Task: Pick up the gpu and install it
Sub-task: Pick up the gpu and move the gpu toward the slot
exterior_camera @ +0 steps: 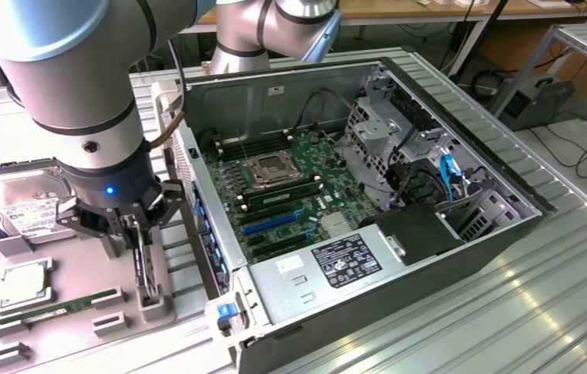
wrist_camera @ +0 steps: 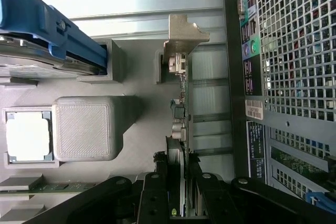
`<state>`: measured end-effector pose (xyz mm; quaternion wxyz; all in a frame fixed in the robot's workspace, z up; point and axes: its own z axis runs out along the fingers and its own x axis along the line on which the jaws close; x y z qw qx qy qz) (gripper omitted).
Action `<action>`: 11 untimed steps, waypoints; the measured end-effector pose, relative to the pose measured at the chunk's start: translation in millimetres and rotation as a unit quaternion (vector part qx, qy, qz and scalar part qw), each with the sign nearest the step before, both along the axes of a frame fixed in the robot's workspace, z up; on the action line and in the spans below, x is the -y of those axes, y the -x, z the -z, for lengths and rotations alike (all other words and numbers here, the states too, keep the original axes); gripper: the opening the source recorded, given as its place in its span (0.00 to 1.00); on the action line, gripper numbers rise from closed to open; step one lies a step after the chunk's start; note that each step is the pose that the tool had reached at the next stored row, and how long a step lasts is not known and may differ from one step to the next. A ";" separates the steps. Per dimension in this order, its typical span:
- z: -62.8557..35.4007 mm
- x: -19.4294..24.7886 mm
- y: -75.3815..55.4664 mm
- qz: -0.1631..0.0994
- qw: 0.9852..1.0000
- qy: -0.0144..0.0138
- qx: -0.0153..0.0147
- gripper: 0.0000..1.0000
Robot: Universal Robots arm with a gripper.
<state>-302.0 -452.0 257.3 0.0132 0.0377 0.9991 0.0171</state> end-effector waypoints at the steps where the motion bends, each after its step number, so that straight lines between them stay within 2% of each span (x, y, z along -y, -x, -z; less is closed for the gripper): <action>1: -0.2 -0.1 0.0 0.000 1.000 0.000 0.000 0.26; 11: -5.3 -0.2 0.0 0.000 1.000 0.000 0.000 0.26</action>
